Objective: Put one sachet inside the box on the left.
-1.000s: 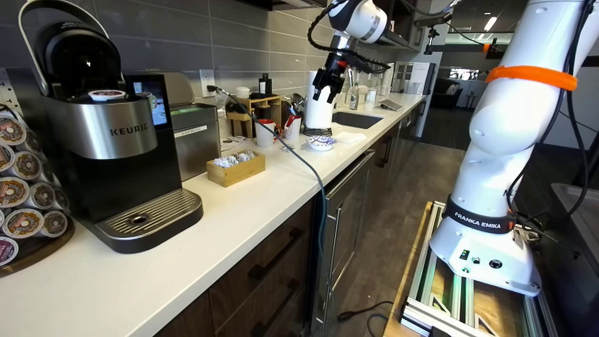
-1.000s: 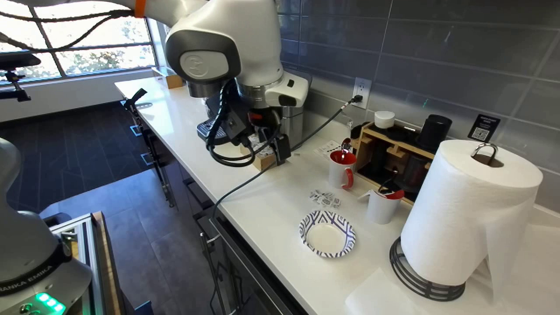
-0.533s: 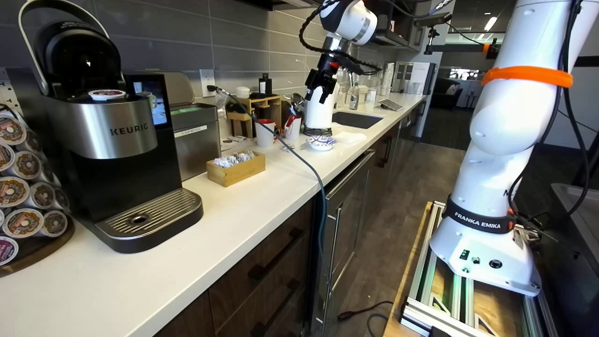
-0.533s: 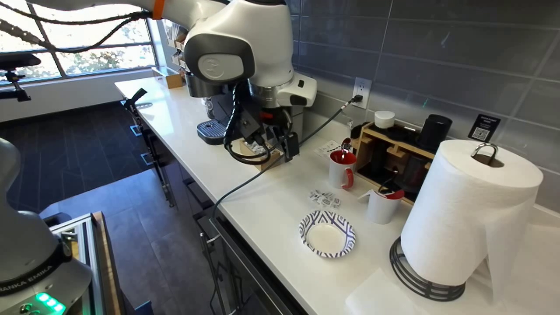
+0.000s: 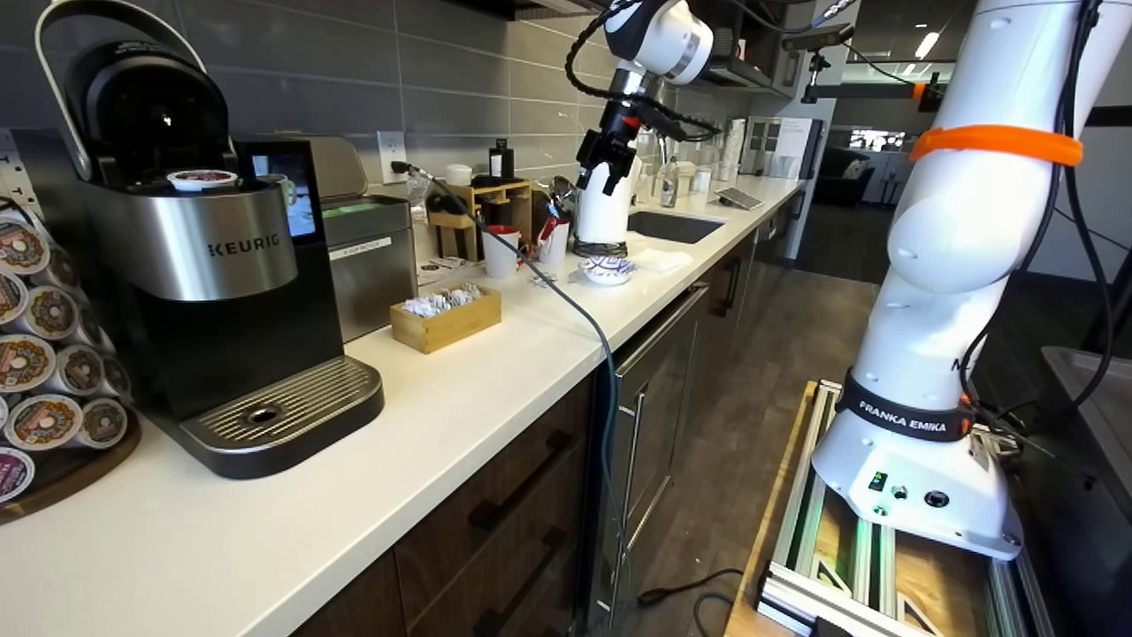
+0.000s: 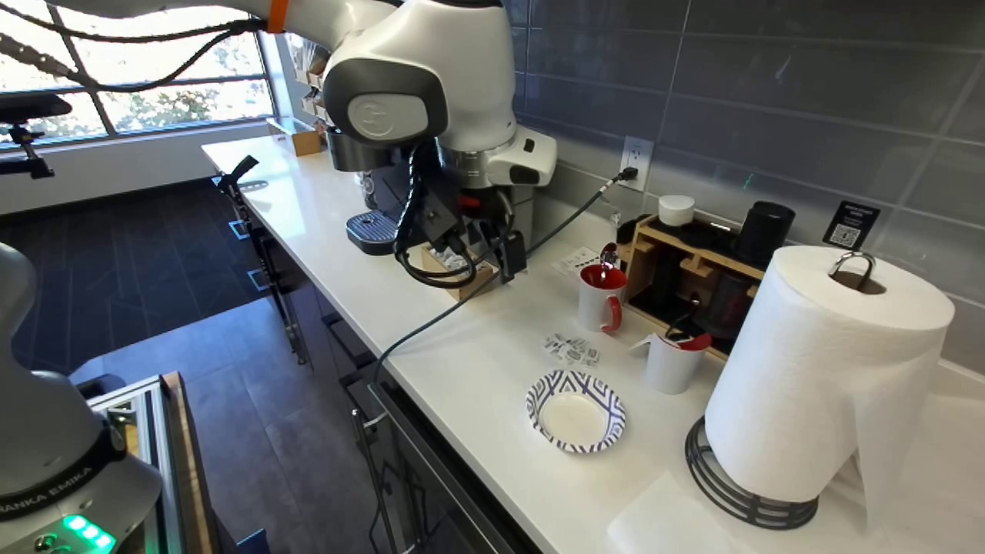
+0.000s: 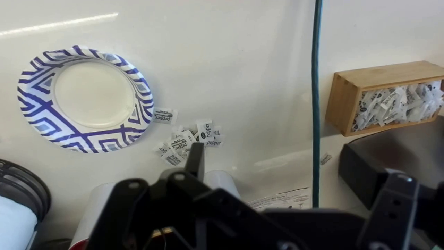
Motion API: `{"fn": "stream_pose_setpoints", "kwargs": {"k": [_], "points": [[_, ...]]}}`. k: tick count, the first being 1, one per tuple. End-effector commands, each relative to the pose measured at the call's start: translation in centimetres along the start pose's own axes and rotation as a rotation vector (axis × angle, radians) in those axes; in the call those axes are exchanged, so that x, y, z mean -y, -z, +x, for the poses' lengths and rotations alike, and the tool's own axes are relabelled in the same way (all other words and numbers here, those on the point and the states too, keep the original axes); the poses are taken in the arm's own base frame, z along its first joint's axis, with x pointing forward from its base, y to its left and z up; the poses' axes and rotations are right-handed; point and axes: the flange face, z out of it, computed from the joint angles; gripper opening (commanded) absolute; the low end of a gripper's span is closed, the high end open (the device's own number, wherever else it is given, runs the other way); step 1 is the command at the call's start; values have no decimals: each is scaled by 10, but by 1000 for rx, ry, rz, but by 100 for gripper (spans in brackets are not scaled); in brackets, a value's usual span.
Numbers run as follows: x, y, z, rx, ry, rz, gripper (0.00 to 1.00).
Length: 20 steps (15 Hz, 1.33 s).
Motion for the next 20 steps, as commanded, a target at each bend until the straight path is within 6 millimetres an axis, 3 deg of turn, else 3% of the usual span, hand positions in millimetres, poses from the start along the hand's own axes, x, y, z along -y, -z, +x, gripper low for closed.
{"fn": "stream_pose_setpoints", "kwargs": {"k": [1, 7, 11, 13, 14, 19, 20], "points": [[17, -24, 15, -27, 68, -28, 100], [42, -79, 53, -139, 259, -189, 100], [28, -119, 66, -101, 370, -298, 100], [12, -139, 72, -47, 373, -327, 100], [26, -123, 61, -75, 364, -293, 100], [23, -130, 65, -62, 363, -290, 100], [14, -137, 71, -54, 353, -319, 100]]}}
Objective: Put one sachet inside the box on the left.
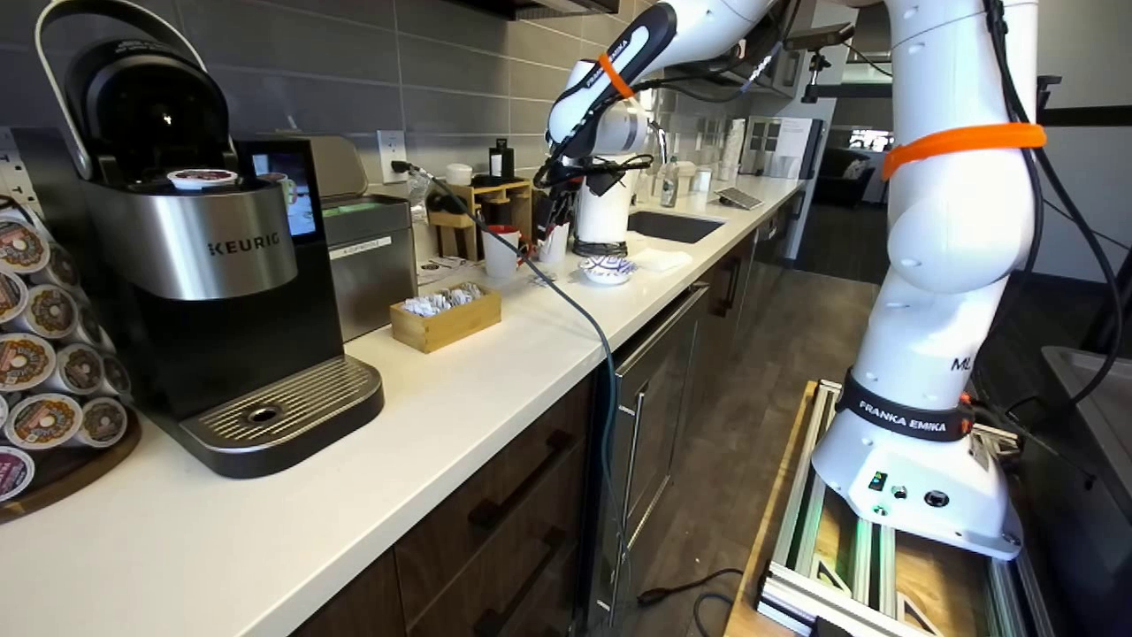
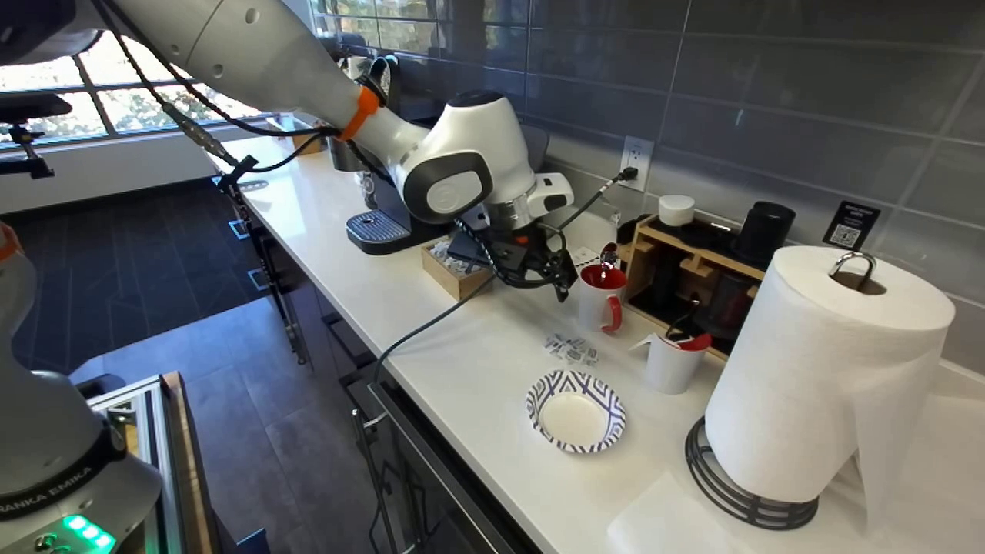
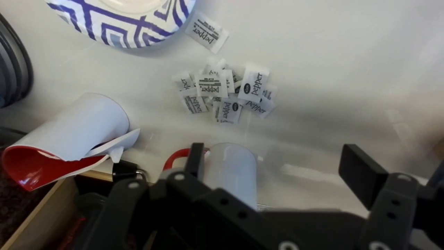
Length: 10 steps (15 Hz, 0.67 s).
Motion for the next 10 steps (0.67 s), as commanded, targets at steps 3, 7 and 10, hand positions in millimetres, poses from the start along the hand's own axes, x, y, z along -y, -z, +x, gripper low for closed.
{"fn": "stream_pose_setpoints", "kwargs": {"k": [3, 7, 10], "points": [[-17, -36, 1, 62, -15, -66, 100], [-17, -75, 3, 139, -27, -59, 100], [-12, -99, 8, 189, -38, -35, 100]]}}
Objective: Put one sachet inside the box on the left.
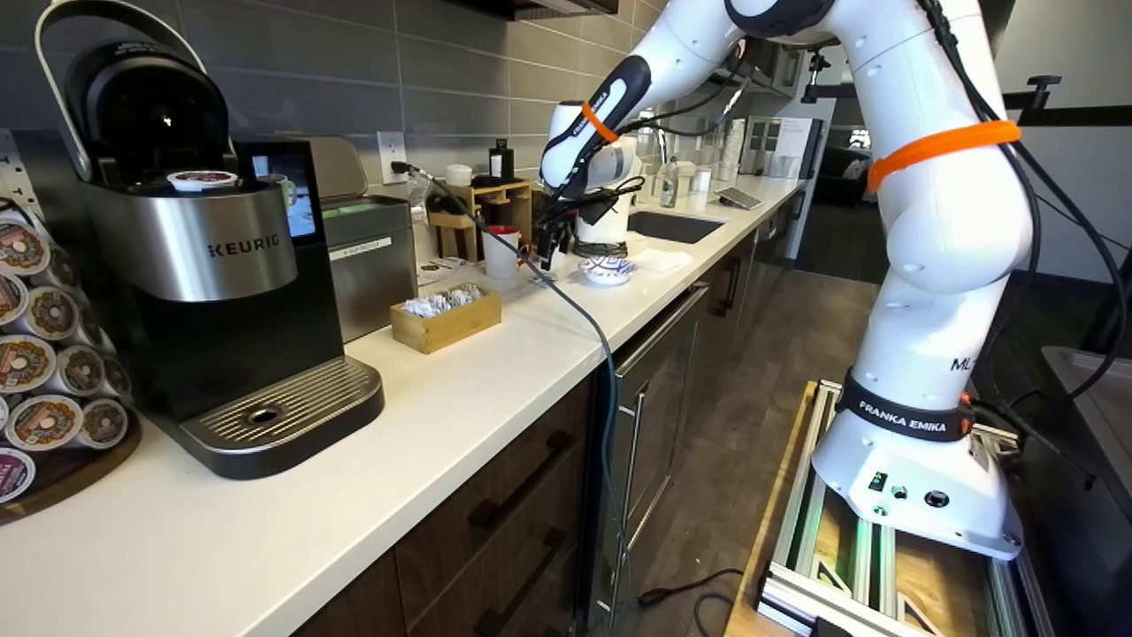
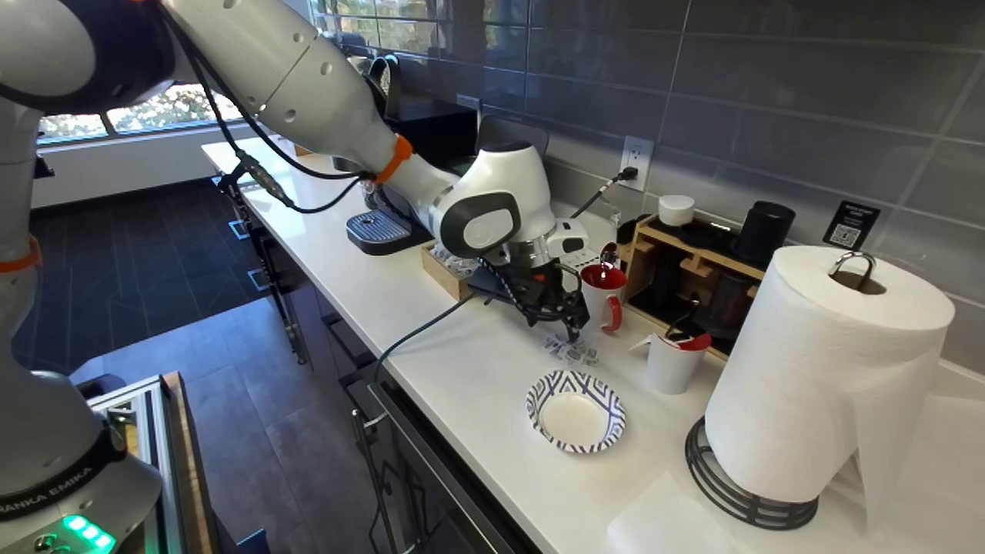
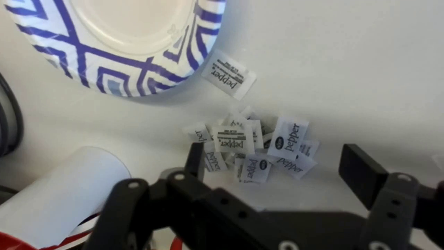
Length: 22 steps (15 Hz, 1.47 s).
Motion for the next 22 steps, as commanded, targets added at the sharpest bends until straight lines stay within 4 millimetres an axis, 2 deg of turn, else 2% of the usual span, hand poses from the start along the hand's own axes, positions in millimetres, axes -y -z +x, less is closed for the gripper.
{"fn": "stream_pose_setpoints", "kwargs": {"k": [1, 7, 15, 16, 22], "points": [[0, -26, 16, 64, -20, 7, 100], [-16, -45, 37, 127, -67, 9, 100], [-14, -69, 39, 216, -66, 52, 100], [-15, -70, 40, 219, -69, 54, 80], [-17, -67, 44, 232, -69, 72, 35]]}}
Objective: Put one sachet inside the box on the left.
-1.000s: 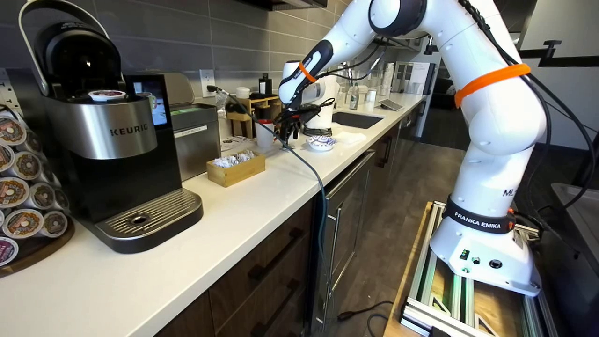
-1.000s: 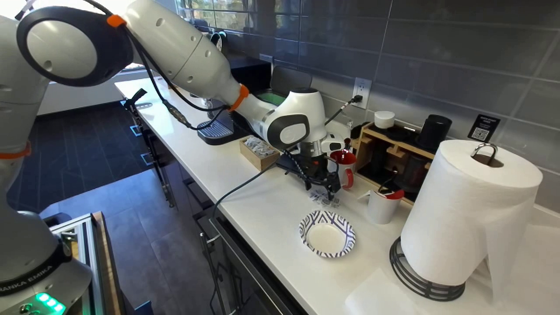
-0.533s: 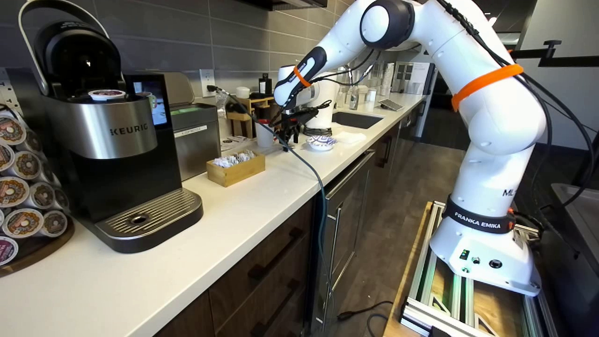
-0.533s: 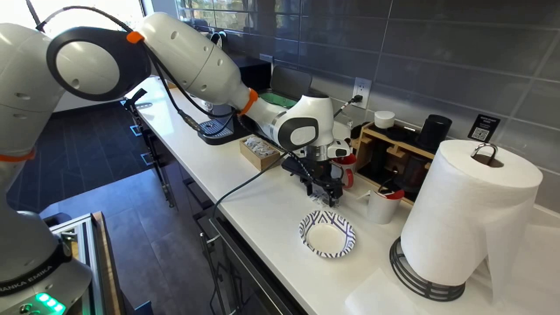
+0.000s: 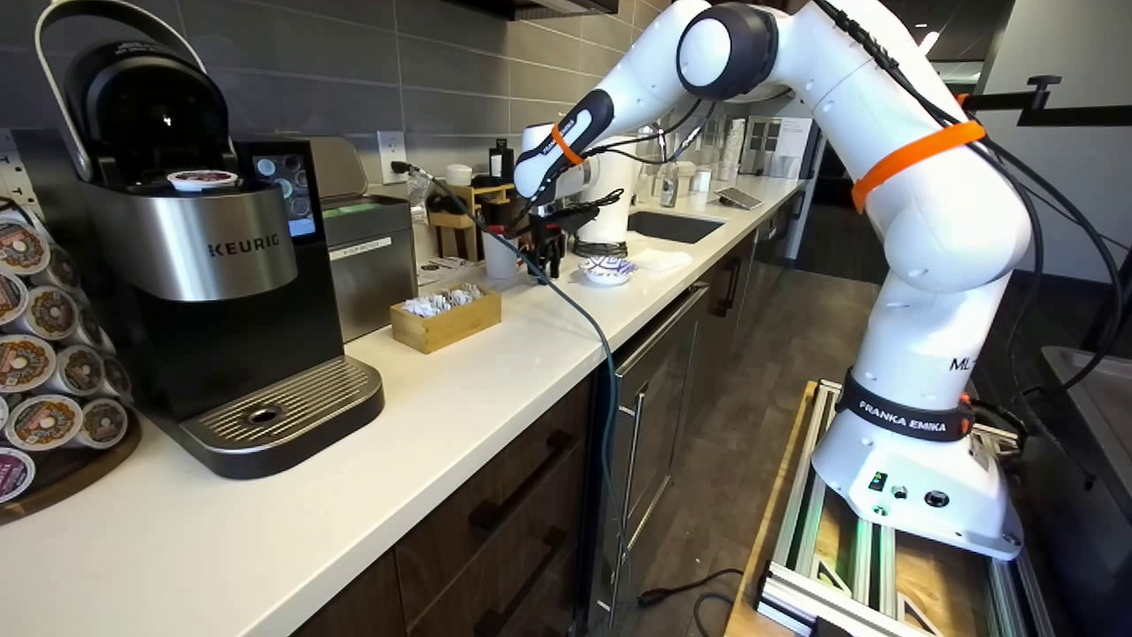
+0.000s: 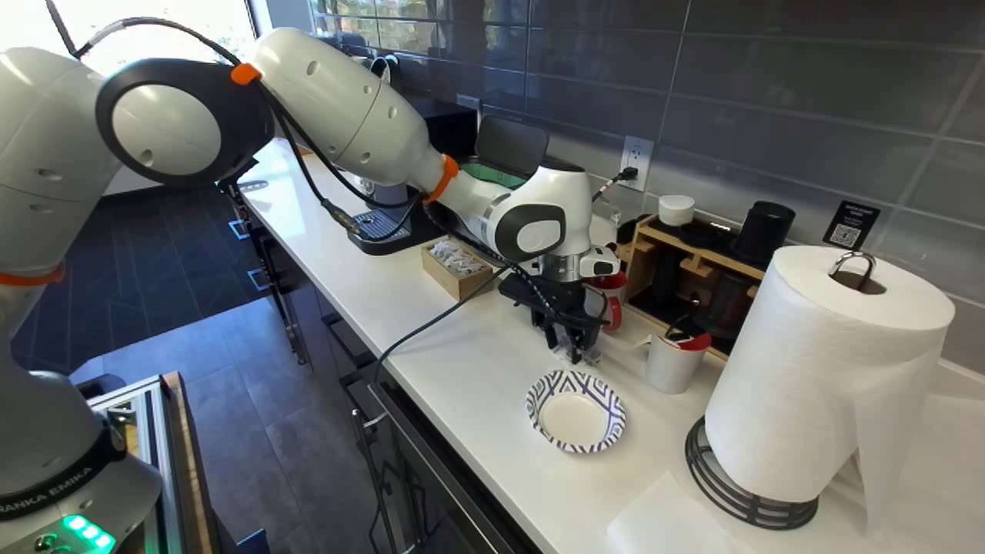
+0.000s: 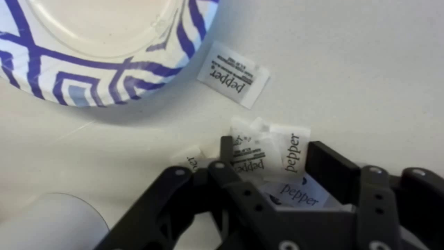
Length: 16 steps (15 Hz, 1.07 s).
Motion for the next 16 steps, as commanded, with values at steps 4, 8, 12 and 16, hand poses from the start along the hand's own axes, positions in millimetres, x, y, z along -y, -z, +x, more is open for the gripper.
{"fn": "stream_pose_setpoints", "kwargs": {"k": [4, 8, 12, 16], "points": [[-3, 1, 4, 49, -12, 39, 5], [-14, 33, -3, 21, -14, 48, 0], [-28, 75, -22, -12, 34, 96, 1], [-28, 111, -51, 19, 173, 243, 1]]}}
